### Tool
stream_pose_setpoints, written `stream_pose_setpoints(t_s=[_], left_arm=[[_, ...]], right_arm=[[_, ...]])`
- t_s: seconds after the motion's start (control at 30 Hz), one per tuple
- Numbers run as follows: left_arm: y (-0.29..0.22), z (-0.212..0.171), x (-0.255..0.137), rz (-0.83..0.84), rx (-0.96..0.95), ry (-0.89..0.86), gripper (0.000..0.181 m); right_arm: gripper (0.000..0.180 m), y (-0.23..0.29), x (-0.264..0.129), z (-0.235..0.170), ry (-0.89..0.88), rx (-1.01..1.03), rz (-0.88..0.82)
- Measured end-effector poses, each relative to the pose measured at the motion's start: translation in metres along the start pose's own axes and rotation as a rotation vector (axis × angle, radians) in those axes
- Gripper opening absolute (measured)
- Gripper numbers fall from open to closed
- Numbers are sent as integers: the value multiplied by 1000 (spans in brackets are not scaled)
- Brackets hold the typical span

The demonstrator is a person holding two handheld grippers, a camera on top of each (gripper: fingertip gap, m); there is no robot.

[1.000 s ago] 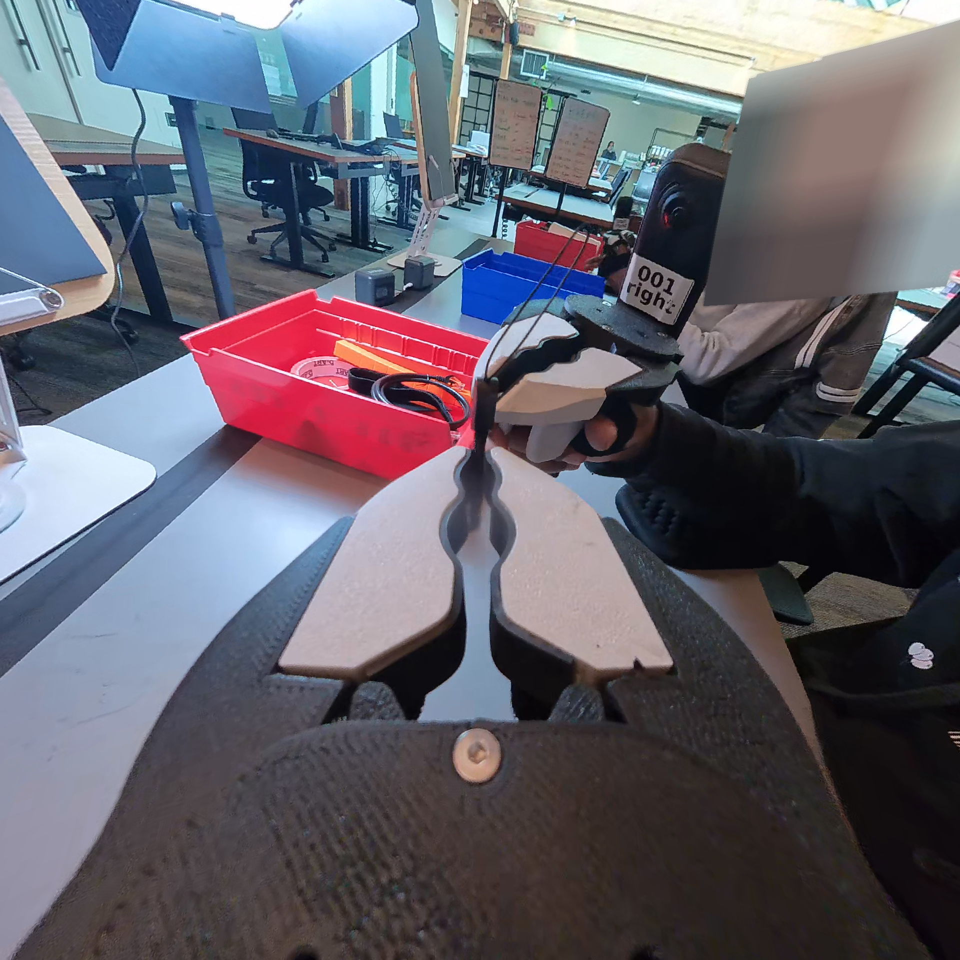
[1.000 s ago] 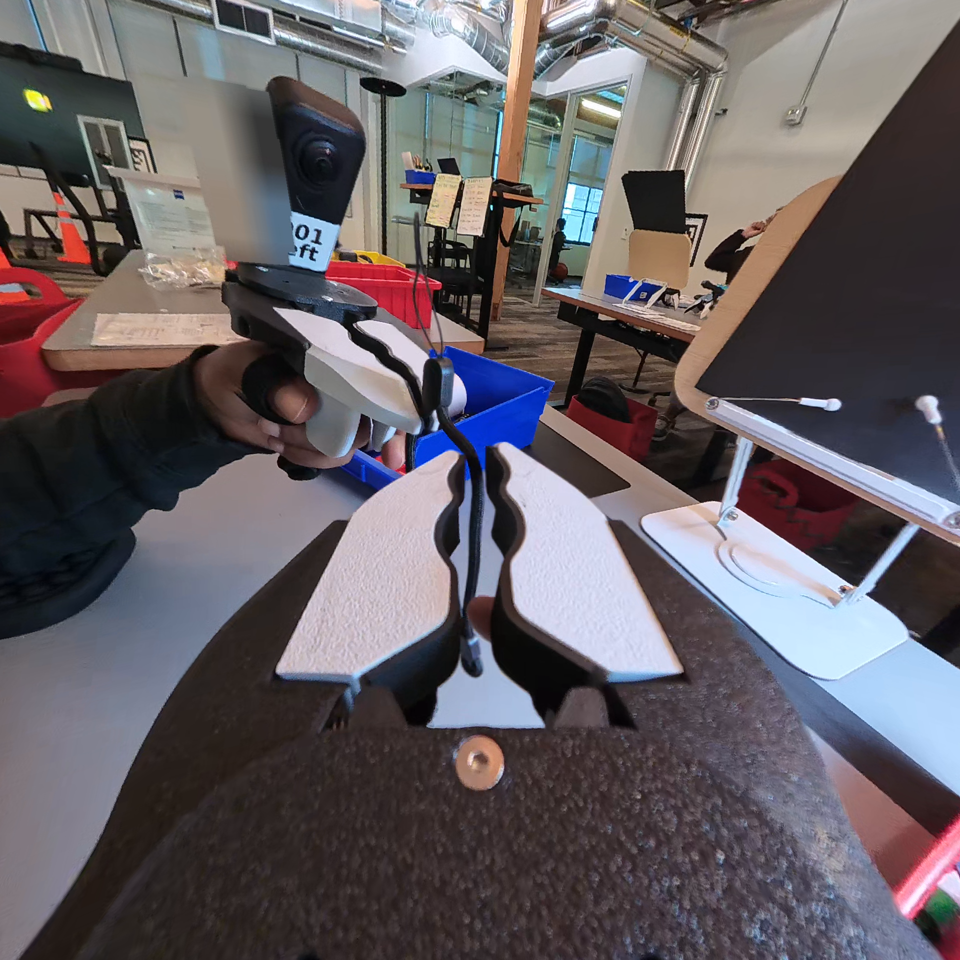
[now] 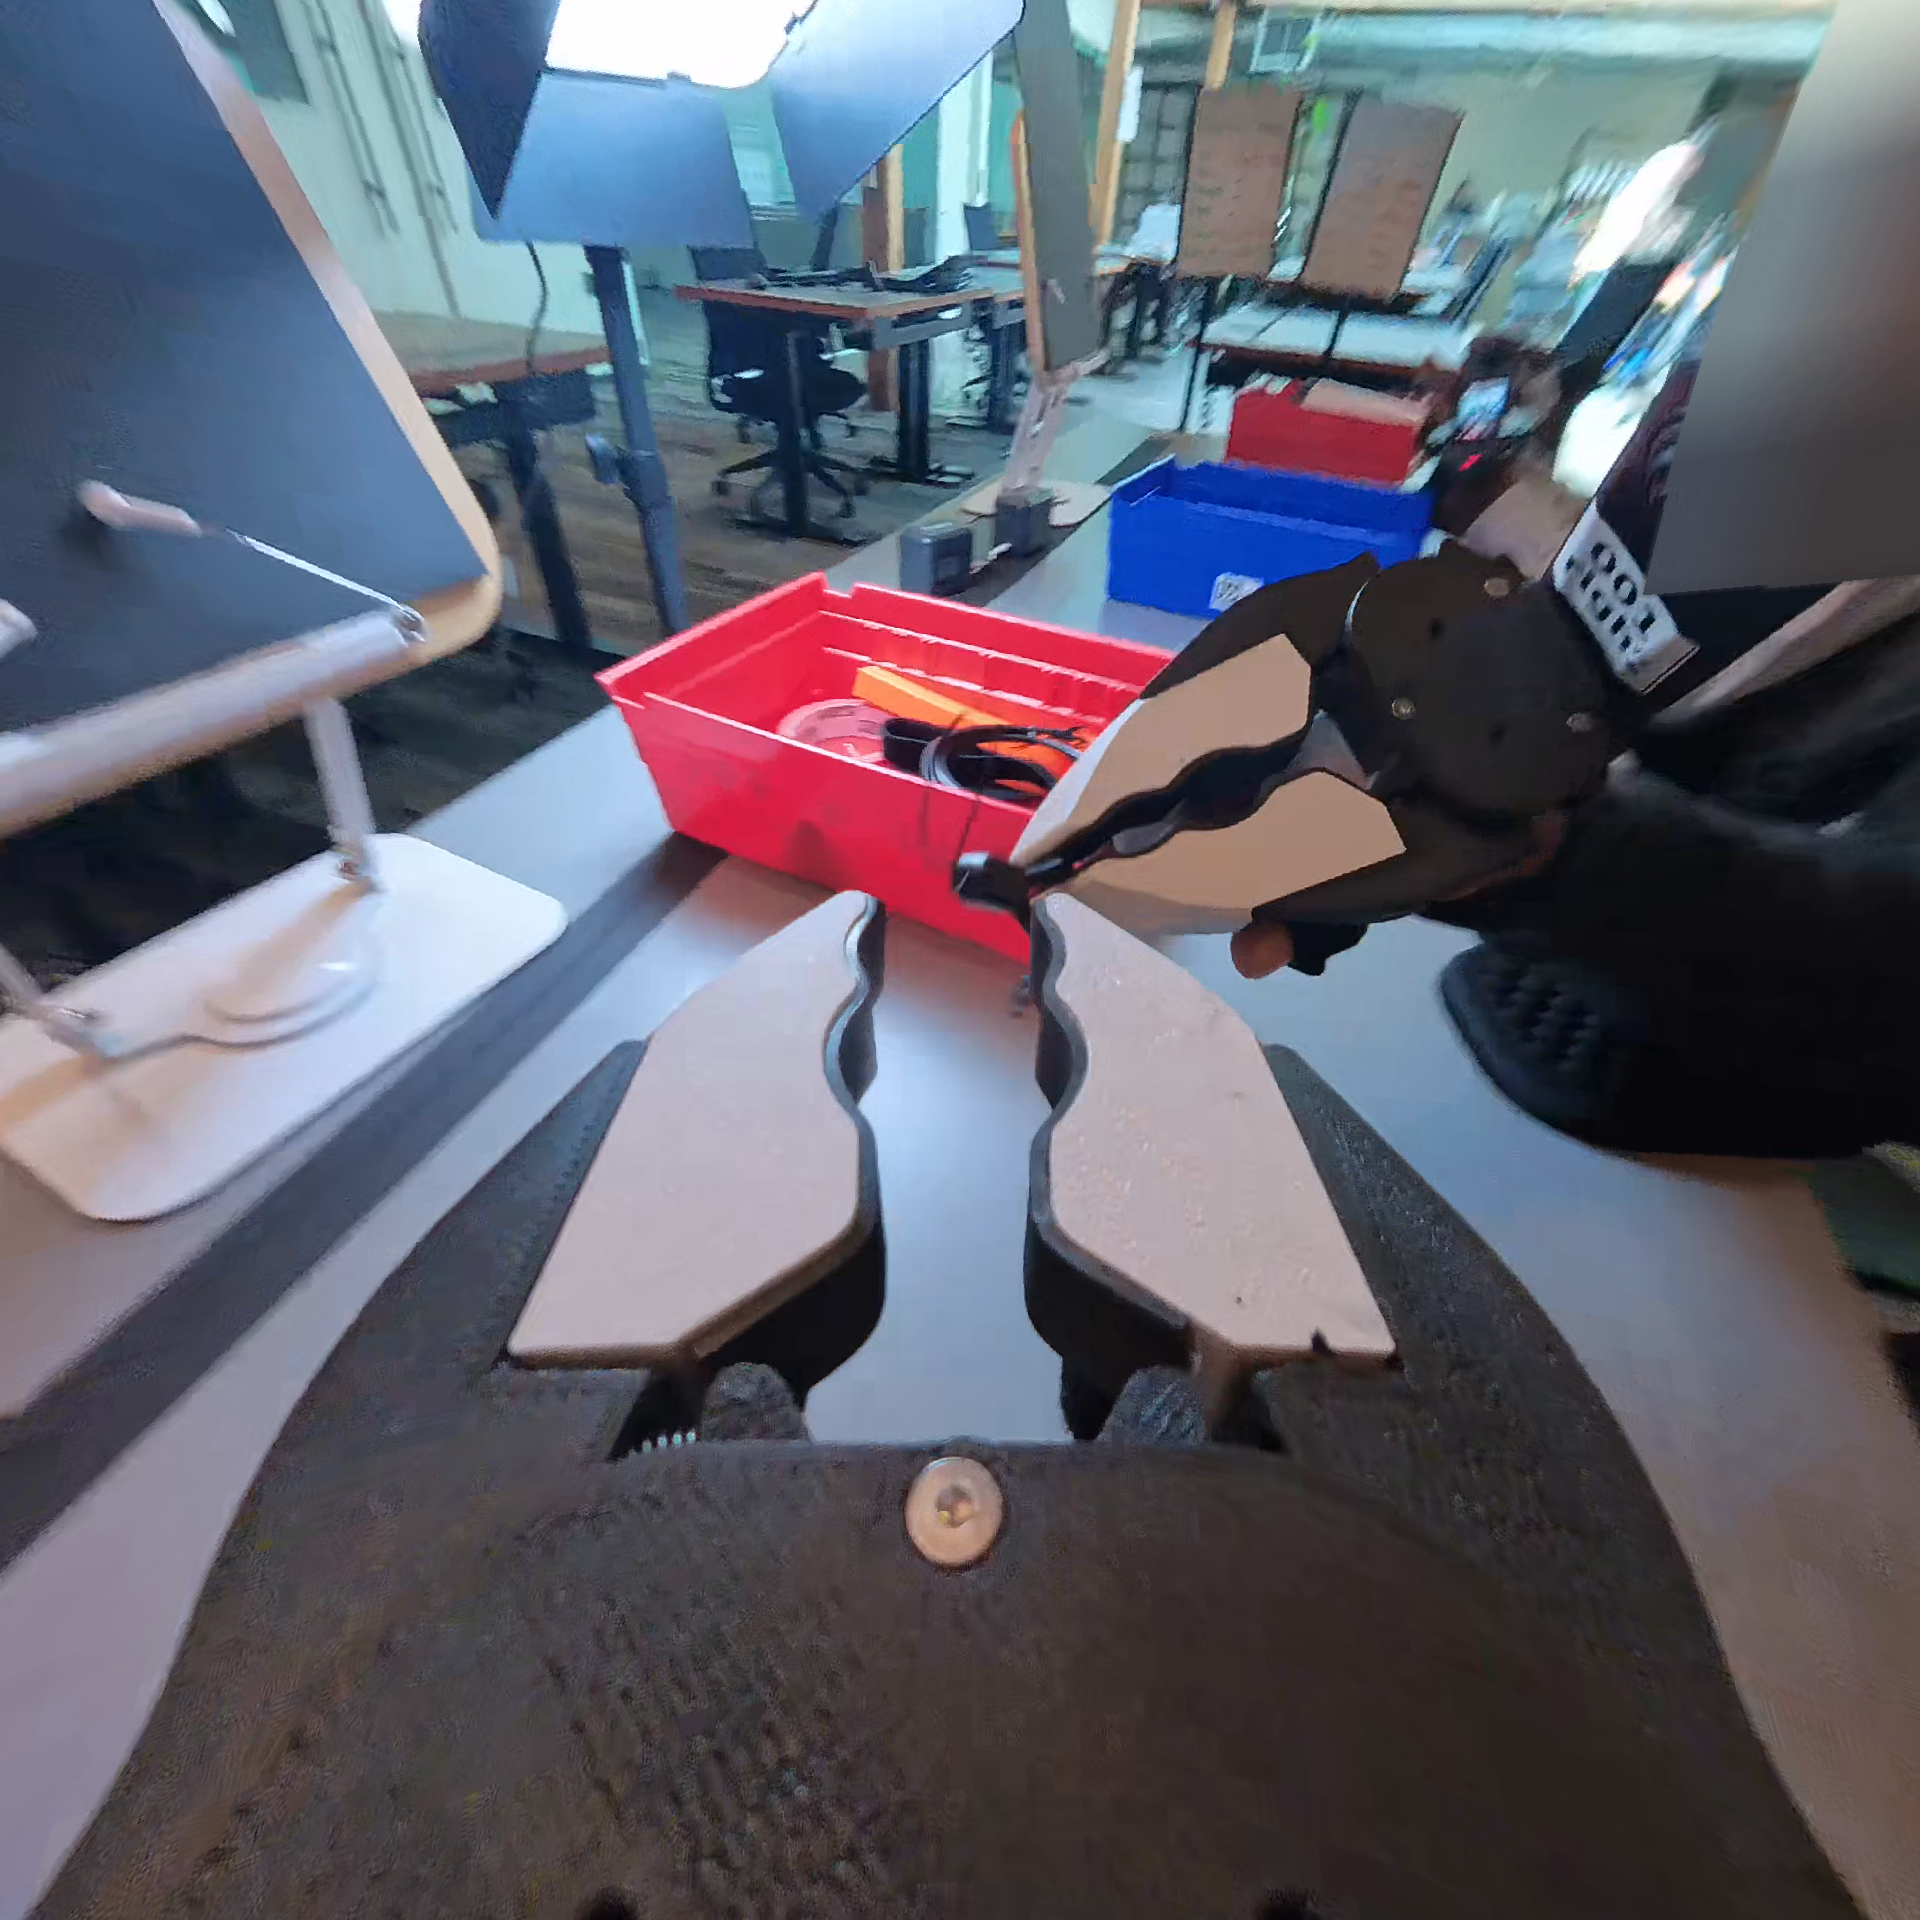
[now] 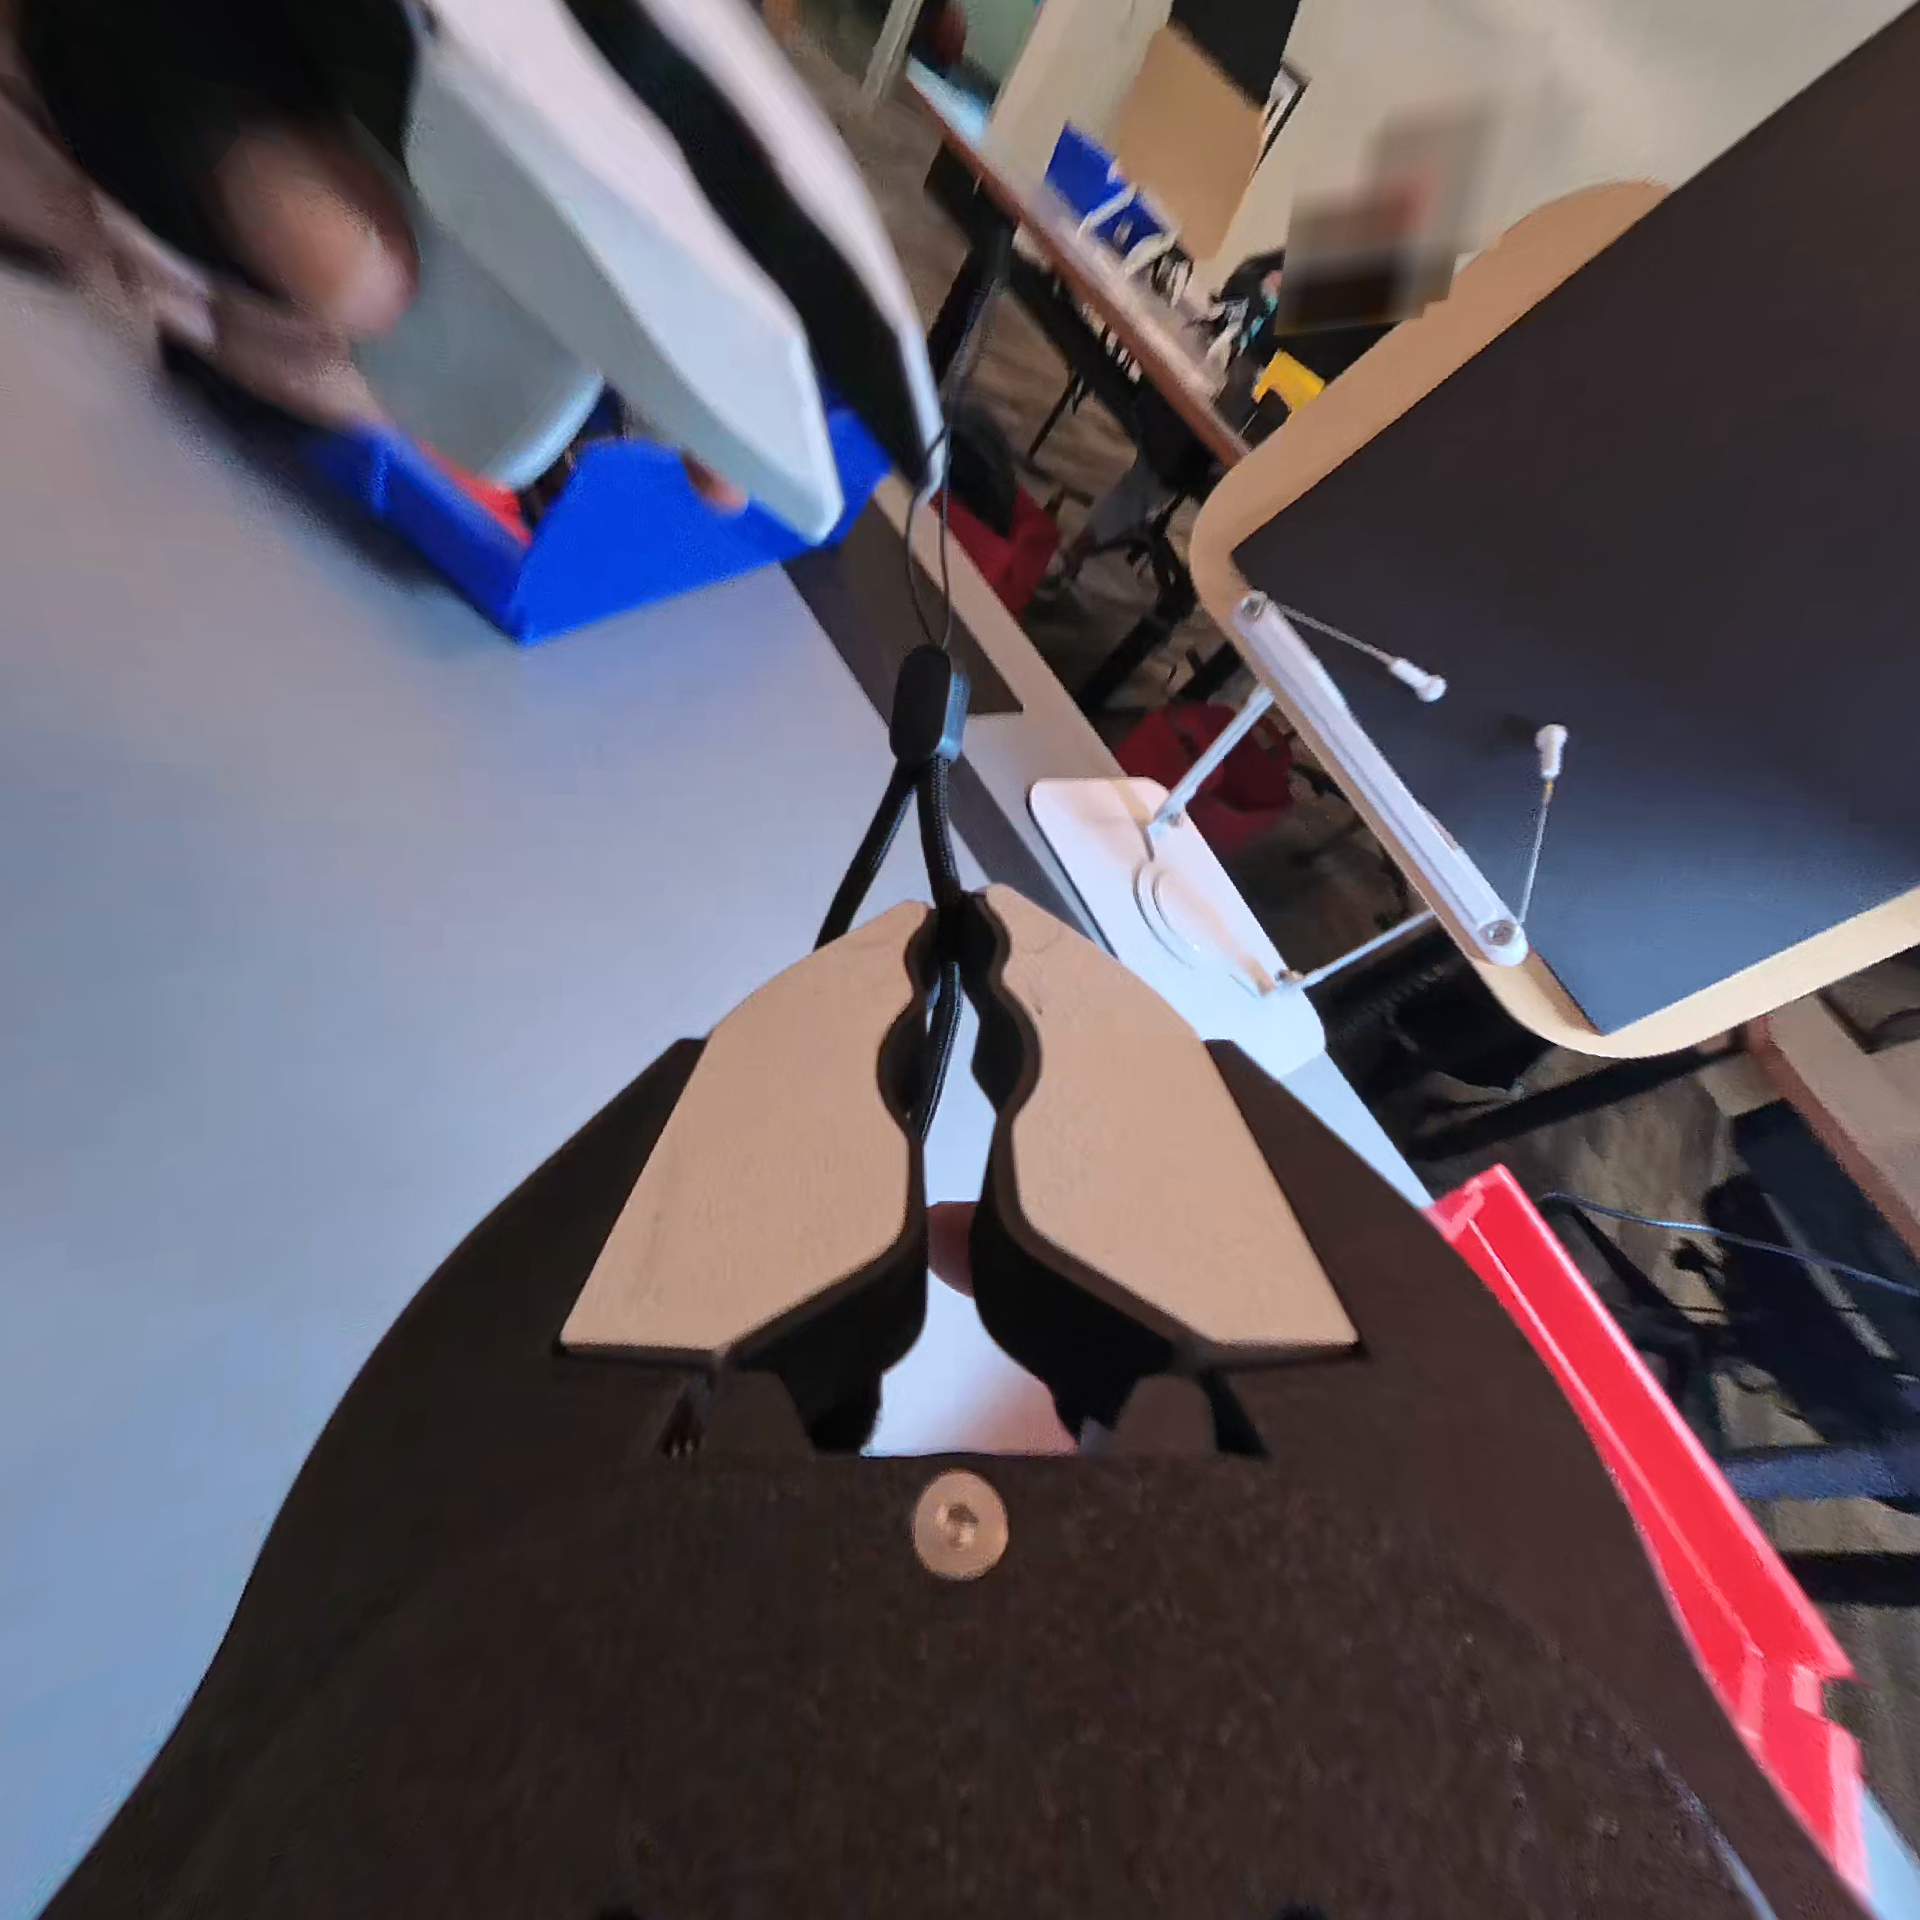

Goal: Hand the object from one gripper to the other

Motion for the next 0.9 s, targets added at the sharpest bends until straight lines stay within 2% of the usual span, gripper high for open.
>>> stream_pose_setpoints(t_s=[0.13, 0.37, 0.6, 0.77, 0.9], left_arm=[[-22, 0, 8, 149, 335, 163, 26], [-38, -36, 37, 201, 646, 471, 27], [-40, -55, 44, 161, 742, 601, 25], [-41, -60, 43, 112, 757, 617, 9], [-41, -59, 43, 94, 745, 587, 4]], right_arm=[[3, 16, 8, -9, 101, -94, 64], [3, 32, 14, -17, 186, -131, 162], [3, 41, 13, -18, 204, -150, 239], [3, 46, 12, -15, 189, -150, 274], [3, 41, 8, -11, 147, -108, 285]])
Point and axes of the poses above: each gripper's, where its closed fingertips meet, x out along the fingers, z out of its top, y = z × x across the jaws, the point moved 7 cm from there along -x, back along the fingers, and after that the axes turned 2 degrees about -z, right-handed, at the moved point
